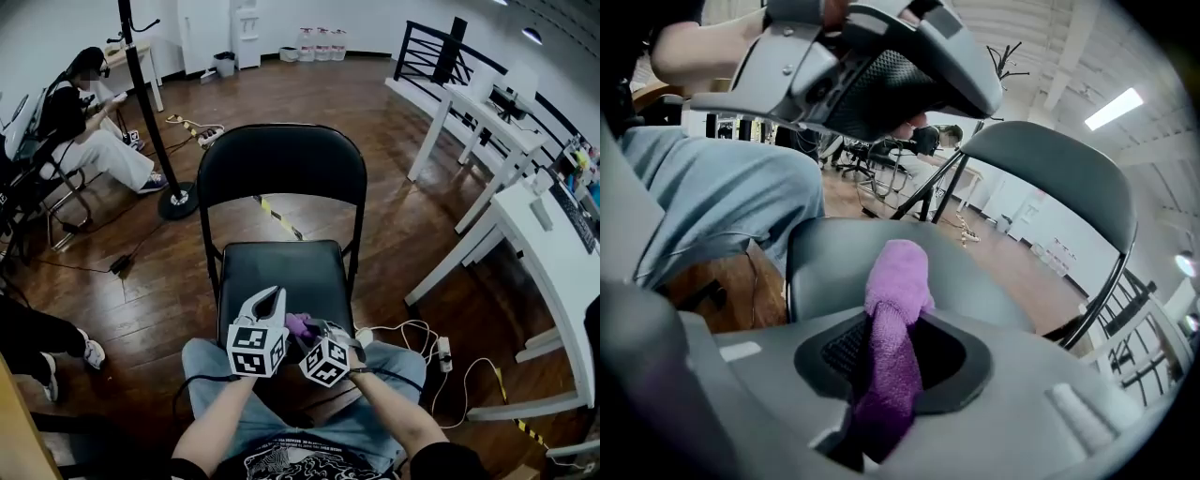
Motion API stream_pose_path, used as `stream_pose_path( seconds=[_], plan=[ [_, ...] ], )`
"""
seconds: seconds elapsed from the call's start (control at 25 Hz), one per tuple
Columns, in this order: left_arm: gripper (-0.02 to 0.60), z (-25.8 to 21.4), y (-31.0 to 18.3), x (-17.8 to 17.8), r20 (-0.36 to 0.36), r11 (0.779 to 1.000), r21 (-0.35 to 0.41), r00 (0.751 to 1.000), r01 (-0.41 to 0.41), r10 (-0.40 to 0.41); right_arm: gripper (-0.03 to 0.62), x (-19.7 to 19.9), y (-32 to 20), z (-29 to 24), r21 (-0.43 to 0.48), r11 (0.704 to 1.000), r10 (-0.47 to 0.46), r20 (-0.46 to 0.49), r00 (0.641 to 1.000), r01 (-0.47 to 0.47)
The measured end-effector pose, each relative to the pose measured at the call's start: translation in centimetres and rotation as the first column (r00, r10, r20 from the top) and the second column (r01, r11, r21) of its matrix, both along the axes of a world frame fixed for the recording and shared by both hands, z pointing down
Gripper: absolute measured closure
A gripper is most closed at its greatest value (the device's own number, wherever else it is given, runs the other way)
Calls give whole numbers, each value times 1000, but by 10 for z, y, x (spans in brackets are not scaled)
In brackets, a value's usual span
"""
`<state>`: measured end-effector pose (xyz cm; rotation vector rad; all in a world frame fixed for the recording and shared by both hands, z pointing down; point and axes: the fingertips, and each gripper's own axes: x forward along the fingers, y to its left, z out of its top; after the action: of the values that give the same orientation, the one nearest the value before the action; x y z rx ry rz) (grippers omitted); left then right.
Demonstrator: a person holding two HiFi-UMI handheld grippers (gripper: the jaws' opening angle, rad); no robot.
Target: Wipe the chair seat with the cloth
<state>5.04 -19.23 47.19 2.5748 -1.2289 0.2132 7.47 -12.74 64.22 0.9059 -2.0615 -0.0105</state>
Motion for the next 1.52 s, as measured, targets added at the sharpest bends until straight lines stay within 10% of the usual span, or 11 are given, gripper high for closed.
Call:
stream_pose_path(
  seconds=[0.72, 1.52],
  plan=[
    [578, -7, 5, 9, -7, 1000, 10, 1000, -25, 25, 507, -8, 32, -12, 11, 1000, 15, 46, 999, -16],
    [578, -16, -16, 33, -38, 997, 23, 996, -75, 76, 507, 89, -150, -68, 158, 984, 100, -83, 991, -86]
  ],
)
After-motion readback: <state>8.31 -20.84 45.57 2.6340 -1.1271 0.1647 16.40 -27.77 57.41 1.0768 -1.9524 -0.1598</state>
